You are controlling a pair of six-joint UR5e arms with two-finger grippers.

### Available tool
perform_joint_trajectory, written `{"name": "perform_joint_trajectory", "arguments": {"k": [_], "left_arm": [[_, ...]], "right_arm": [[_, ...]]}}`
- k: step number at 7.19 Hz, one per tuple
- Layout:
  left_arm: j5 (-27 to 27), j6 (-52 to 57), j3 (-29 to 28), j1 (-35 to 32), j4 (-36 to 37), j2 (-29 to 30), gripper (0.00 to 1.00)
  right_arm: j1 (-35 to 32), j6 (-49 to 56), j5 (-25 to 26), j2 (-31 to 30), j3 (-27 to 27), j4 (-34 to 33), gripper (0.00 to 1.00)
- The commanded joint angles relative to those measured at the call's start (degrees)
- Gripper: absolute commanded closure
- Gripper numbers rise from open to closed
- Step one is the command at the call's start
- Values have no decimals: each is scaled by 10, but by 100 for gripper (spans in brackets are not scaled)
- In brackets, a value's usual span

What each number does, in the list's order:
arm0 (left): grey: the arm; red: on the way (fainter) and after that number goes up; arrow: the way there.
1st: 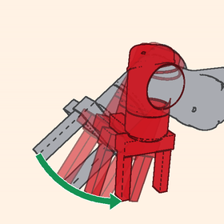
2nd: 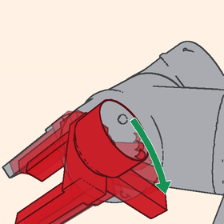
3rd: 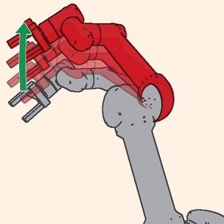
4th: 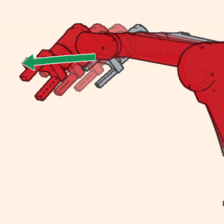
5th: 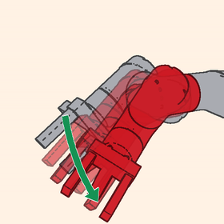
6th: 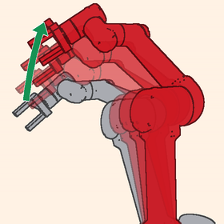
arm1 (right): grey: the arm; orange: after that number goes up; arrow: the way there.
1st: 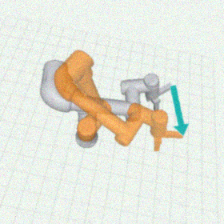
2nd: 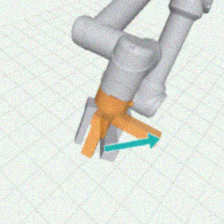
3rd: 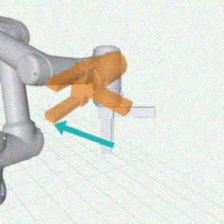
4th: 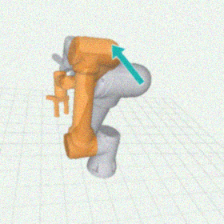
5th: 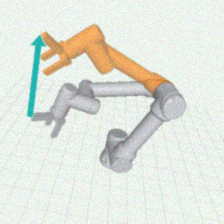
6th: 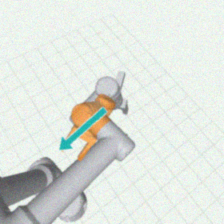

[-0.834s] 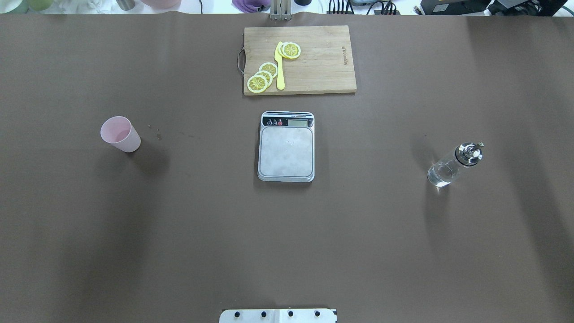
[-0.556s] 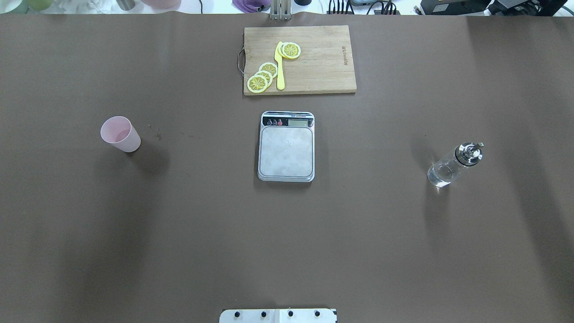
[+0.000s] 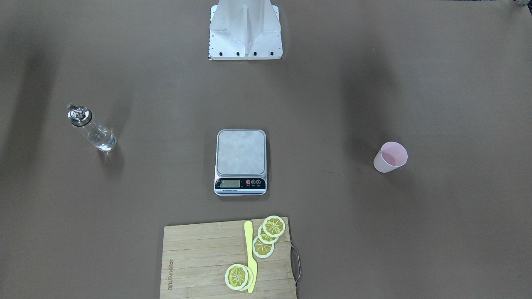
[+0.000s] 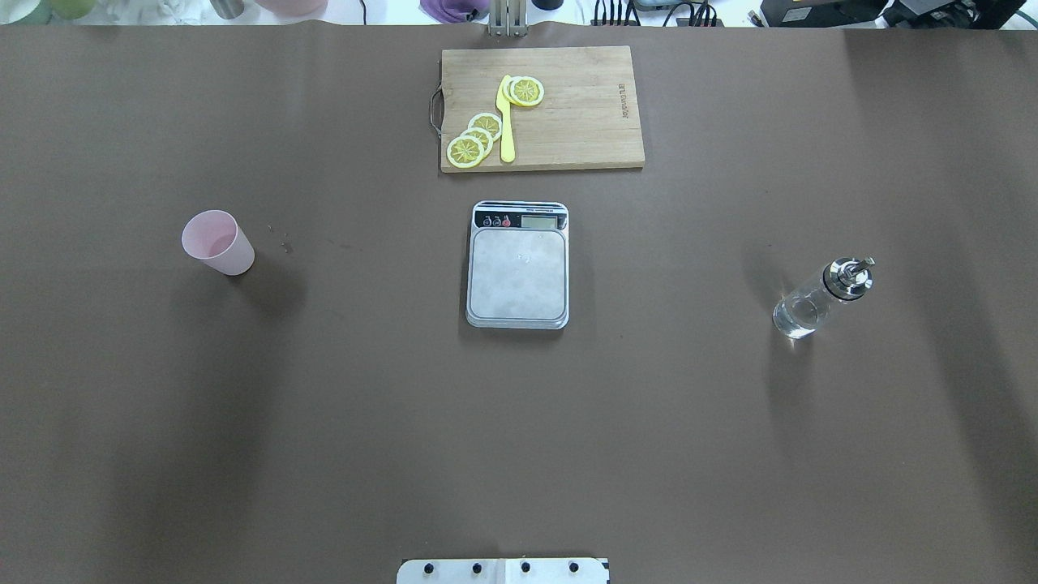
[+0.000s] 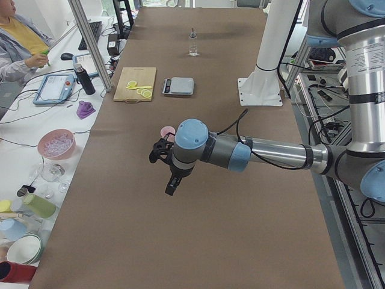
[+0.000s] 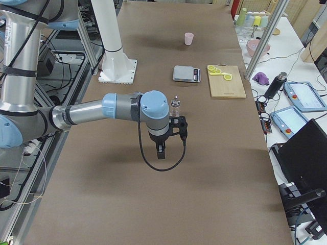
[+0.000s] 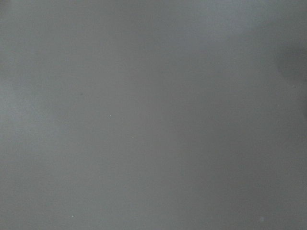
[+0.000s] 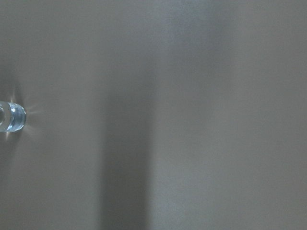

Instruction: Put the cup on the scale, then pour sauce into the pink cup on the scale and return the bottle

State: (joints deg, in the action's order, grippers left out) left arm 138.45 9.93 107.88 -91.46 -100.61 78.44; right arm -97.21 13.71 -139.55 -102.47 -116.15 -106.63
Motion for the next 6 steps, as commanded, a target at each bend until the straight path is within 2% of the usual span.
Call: {"name": "perform_joint_trajectory", "arguments": {"k": [1,2,4,5,6], "left_arm": [[16,-10,7,0,-46,-20,2],[22,-81,2,0,-61,-28,2],[36,-125,-24,2,-168,-42,2],[48,-134,-33,5,-184,-44,2],[42,-178,-35,39,-182,-24,6]], "right_arm": [[0,0,-2,0,0,0,0],[0,0,-2,0,0,0,0],[0,2,-2,0,-1,0,0],[0,2,-2,0,-1,0,0],[0,2,-2,0,-1,1,0]]}}
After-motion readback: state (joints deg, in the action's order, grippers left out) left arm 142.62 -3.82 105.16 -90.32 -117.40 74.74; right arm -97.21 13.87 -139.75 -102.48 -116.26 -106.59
